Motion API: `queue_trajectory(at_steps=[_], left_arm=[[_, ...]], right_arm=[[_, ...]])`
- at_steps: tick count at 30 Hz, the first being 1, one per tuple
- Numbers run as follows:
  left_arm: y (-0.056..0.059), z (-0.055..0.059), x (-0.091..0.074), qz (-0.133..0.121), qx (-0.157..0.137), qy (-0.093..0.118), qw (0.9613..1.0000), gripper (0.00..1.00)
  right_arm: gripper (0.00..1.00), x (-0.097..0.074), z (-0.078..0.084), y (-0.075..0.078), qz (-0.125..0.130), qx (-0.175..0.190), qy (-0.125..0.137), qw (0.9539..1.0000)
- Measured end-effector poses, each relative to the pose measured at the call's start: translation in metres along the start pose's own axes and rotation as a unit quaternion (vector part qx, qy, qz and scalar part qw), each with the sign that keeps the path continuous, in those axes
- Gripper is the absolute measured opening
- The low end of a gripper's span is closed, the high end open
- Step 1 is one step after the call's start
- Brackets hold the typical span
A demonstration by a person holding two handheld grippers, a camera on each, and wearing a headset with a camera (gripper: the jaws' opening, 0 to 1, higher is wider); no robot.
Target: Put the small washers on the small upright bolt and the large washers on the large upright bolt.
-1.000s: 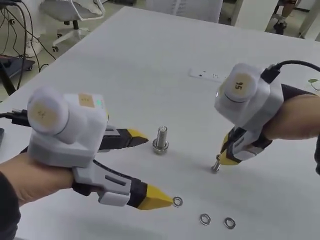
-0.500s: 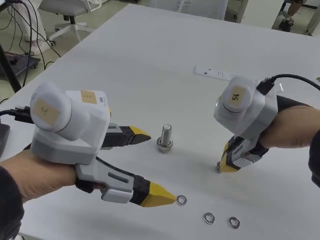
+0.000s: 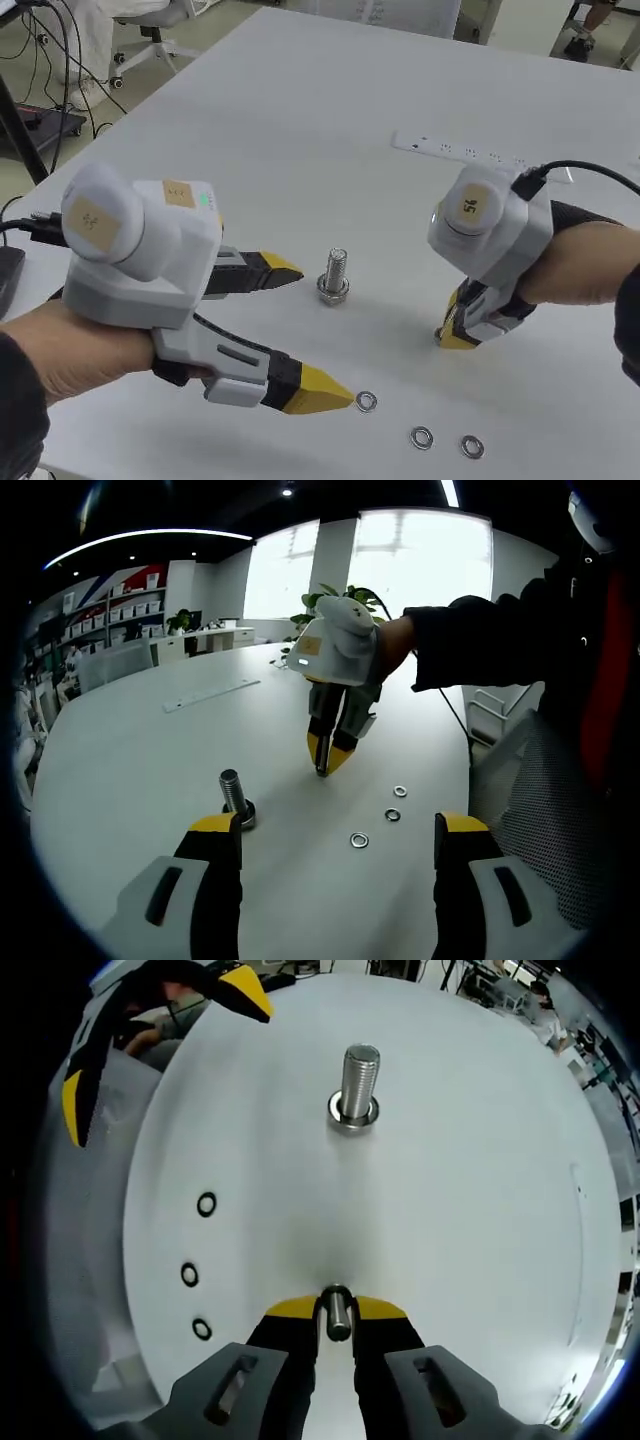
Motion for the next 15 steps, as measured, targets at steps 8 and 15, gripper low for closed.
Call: queue_trajectory(at_steps=[8,15], left_arm=[[0.0,0.001,0.0,-0.001,0.0,-0.001,1.0,0.78],[0.001,0.002,-0.001,-0.001,0.0,-0.001,1.0,0.78]], right_arm=[[0.14,0.001,-0.003,0.011,0.005,0.004,0.005,1.0],[0.14,0.003,-0.005,0.016,0.011,0.002,0.005,0.9999]])
Point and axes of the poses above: the centre of the closed fingertips' face, and the gripper's own axes: x roughly forward along the fingers, y roughly to its right, z roughly out of its underside, the point moved 4 cm from there along -x, roughly backward along the fingers, and after that the axes turned 3 degrees about x, right-handed, at the moved point
